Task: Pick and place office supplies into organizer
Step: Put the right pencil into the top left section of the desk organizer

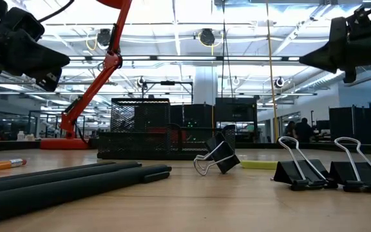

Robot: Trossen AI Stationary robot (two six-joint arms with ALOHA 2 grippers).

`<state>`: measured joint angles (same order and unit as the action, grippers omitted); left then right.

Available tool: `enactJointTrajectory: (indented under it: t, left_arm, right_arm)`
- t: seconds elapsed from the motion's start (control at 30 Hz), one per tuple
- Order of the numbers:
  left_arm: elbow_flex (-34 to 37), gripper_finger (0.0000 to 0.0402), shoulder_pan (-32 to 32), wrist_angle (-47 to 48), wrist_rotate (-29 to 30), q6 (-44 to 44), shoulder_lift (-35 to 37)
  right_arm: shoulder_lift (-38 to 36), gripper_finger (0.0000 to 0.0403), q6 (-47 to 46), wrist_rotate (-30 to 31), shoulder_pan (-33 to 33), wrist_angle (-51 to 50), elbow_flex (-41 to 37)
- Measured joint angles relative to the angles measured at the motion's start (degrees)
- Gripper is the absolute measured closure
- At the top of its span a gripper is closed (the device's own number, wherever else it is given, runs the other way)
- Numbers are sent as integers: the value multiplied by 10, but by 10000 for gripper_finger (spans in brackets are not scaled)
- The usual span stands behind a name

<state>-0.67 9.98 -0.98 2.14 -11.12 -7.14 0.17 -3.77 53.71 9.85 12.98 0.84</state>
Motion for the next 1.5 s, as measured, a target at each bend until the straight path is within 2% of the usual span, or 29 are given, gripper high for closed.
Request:
enactJointTrajectory:
  t: [0.13,0.33,0.6,0.77,0.9,1.03,1.3,1.5]
  left_arm:
    - [-3,378,4,5,-18,48,-3]
    - [-44,378,39,51,-16,72,-28]
    - [-137,378,120,160,66,73,-112]
    - [-185,378,164,206,122,44,-176]
    - [-202,378,191,221,157,20,-224]
    - [-211,378,205,242,221,-29,-265]
    - [-238,378,218,269,236,-105,-329]
    - [-330,378,217,385,237,-135,-364]
  right_arm:
    - [0,399,0,0,0,-21,0]
    - [0,399,0,0,0,-39,0]
    - [0,399,0,0,0,-43,0]
    - [0,399,0,0,0,-43,0]
    - [0,399,0,0,0,-43,0]
    - [0,399,0,0,0,-43,0]
    - [0,399,7,0,0,-40,0]
    - [0,399,29,1,0,-37,0]
